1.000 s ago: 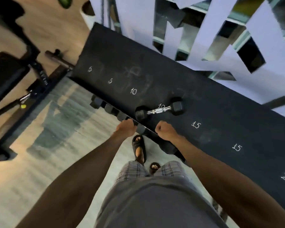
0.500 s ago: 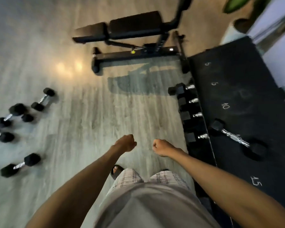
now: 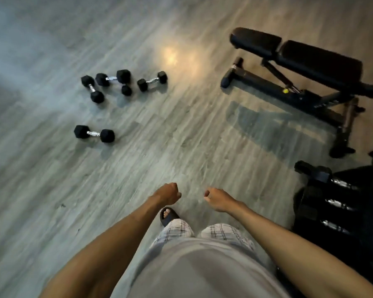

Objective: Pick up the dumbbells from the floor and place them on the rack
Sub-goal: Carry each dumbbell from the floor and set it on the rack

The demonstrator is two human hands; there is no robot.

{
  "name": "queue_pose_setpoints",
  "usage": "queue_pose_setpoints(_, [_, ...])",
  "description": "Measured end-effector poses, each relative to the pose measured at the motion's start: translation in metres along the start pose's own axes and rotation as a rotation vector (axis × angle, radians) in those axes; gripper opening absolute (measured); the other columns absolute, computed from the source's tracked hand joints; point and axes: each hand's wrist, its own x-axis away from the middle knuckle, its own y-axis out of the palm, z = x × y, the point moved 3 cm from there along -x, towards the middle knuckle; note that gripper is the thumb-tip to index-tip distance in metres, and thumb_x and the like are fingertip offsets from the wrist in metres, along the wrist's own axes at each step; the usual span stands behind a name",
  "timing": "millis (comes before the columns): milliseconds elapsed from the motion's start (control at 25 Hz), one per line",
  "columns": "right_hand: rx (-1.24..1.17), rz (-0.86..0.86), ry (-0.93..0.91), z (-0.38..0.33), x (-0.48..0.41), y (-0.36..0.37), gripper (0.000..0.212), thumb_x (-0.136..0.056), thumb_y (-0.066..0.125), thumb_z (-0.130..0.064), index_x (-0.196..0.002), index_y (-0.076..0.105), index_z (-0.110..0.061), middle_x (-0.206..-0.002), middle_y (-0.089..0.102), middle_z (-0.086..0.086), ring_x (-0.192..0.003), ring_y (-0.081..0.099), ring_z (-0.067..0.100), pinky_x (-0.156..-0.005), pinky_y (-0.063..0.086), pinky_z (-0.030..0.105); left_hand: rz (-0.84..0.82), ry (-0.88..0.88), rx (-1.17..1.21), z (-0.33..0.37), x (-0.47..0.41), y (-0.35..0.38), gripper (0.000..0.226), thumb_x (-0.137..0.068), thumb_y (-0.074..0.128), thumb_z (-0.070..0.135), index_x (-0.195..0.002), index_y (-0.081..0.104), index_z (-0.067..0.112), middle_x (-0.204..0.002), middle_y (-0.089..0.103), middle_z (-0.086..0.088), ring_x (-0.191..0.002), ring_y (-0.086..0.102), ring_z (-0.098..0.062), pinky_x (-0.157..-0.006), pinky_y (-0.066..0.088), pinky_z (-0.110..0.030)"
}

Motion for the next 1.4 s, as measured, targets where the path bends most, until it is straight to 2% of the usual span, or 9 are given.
queue_pose_setpoints(120, [0.088,-0.013,-0.057,-0.059,-0.036,-0.002,0.017,-0.094,0.051,-0.023,-0.099,0.061,-0.01,-0.098,0.066,0.009,-0.092,0.059,0.026,-0.077,0.045,0.036,0.007,-0.067,0.113,-0.058,0.004,-0.022,0.034,-0.097,0.049,0.03,-0.114,0.057,0.001,-0.112,0.065,-0.017,-0.107,0.062,-0.035,-0.086,0.052,-0.039])
queue_pose_setpoints(240, [0.171,-0.053,-0.137,-0.124,-0.069,0.001,0.013,-0.094,0.052,-0.02,-0.098,0.059,-0.011,-0.101,0.065,0.011,-0.1,0.06,0.03,-0.082,0.048,0.037,0.036,-0.118,0.222,-0.111,0.01,-0.042,0.027,-0.097,0.05,0.027,-0.096,0.057,0.001,-0.098,0.063,-0.015,-0.103,0.065,-0.036,-0.076,0.048,-0.036])
queue_pose_setpoints(440, [0.316,-0.098,-0.282,-0.228,-0.129,0.0,0.02,-0.094,0.052,-0.017,-0.106,0.063,-0.005,-0.113,0.069,0.015,-0.11,0.061,0.03,-0.088,0.049,0.037,0.101,-0.264,0.354,-0.187,0.014,-0.083,0.036,-0.097,0.048,0.027,-0.12,0.057,0.0,-0.12,0.063,-0.019,-0.108,0.061,-0.034,-0.089,0.05,-0.041])
queue_pose_setpoints(680, [0.412,-0.199,-0.374,-0.346,-0.225,-0.018,0.019,-0.095,0.05,-0.019,-0.102,0.061,-0.006,-0.109,0.069,0.014,-0.109,0.061,0.031,-0.085,0.047,0.037,0.144,-0.375,0.463,-0.278,-0.019,-0.163,0.032,-0.096,0.049,0.026,-0.114,0.058,0.001,-0.113,0.065,-0.018,-0.101,0.062,-0.032,-0.085,0.051,-0.04])
queue_pose_setpoints(800, [0.435,-0.225,-0.39,-0.398,-0.271,-0.035,0.022,-0.096,0.048,-0.019,-0.106,0.061,-0.004,-0.109,0.067,0.014,-0.104,0.06,0.031,-0.086,0.049,0.04,0.127,-0.409,0.476,-0.316,-0.038,-0.208,0.022,-0.097,0.049,0.026,-0.097,0.054,0.005,-0.097,0.058,-0.016,-0.085,0.055,-0.024,-0.076,0.047,-0.037])
queue_pose_setpoints(1000, [0.482,-0.3,-0.372,-0.472,-0.342,-0.07,0.02,-0.094,0.049,-0.022,-0.104,0.06,-0.009,-0.109,0.066,0.014,-0.103,0.061,0.032,-0.085,0.05,0.04,0.153,-0.444,0.548,-0.367,-0.083,-0.292,0.014,-0.096,0.051,0.02,-0.087,0.053,0.009,-0.09,0.054,-0.012,-0.082,0.056,-0.024,-0.072,0.041,-0.031])
queue_pose_setpoints(1080, [0.49,-0.302,-0.366,-0.499,-0.362,-0.081,0.021,-0.094,0.049,-0.021,-0.106,0.06,-0.007,-0.108,0.067,0.015,-0.101,0.062,0.034,-0.084,0.051,0.04,0.161,-0.457,0.607,-0.384,-0.101,-0.316,0.021,-0.095,0.053,0.021,-0.089,0.059,0.002,-0.092,0.061,-0.017,-0.086,0.065,-0.031,-0.075,0.047,-0.034])
queue_pose_setpoints(1200, [0.511,-0.312,-0.357,-0.53,-0.401,-0.087,0.021,-0.095,0.05,-0.02,-0.108,0.059,-0.008,-0.109,0.066,0.016,-0.102,0.061,0.034,-0.083,0.049,0.04,0.198,-0.473,0.731,-0.413,-0.133,-0.342,0.027,-0.094,0.055,0.023,-0.108,0.063,0.001,-0.106,0.067,-0.017,-0.096,0.066,-0.032,-0.082,0.052,-0.037])
queue_pose_setpoints(1400, [0.575,-0.309,-0.305,-0.575,-0.475,-0.068,0.021,-0.096,0.044,-0.023,-0.107,0.056,-0.01,-0.111,0.064,0.017,-0.098,0.06,0.035,-0.078,0.049,0.04,0.2,-0.519,0.953,-0.479,-0.201,-0.364,0.024,-0.093,0.053,0.021,-0.1,0.065,0.001,-0.086,0.068,-0.014,-0.068,0.065,-0.025,-0.067,0.056,-0.036])
